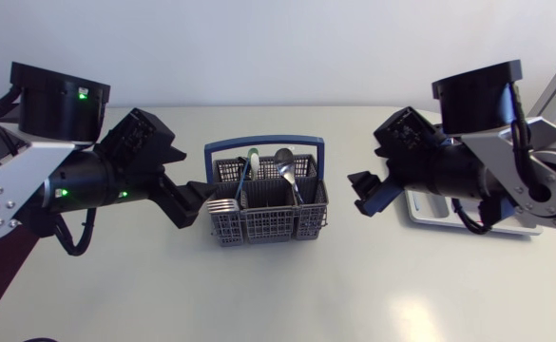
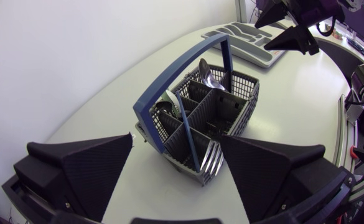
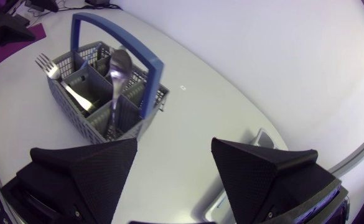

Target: Sort the cutlery from the basket into the organizer compartments.

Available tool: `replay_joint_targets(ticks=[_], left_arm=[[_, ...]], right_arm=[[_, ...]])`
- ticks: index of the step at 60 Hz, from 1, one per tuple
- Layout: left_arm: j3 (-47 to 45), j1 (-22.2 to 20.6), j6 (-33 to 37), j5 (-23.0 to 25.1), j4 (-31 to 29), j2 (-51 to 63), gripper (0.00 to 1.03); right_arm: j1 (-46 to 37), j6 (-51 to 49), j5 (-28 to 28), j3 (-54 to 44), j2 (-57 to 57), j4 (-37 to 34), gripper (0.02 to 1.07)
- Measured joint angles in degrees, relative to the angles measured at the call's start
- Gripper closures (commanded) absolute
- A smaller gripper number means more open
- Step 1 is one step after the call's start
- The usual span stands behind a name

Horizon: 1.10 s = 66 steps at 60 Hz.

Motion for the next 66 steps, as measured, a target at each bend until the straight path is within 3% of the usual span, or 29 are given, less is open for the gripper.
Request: replay_joint_targets(ticks=[14, 34, 48, 66], left_arm=[[-3.48, 4.04, 2.75, 5.27, -0.02, 0.0, 0.06], [-7.26, 9.94, 8.72, 5.53, 4.04, 2.23, 0.07], [-8.09, 7.76, 8.9, 5.42, 8.55, 5.14, 0.07], [-8.07, 4.2, 8.24, 6.43, 9.81, 6.34, 0.07]], right_arm=[[9.86, 1.22, 4.5, -0.52, 3.21, 2.93, 0.21], [17.18, 1.64, 6.99, -2.1, 4.04, 4.61, 0.21], [23.15, 1.64, 9.86, -2.12, 7.43, 9.51, 0.21], [25.66, 1.62, 11.74, -2.12, 13.86, 13.57, 0.21]])
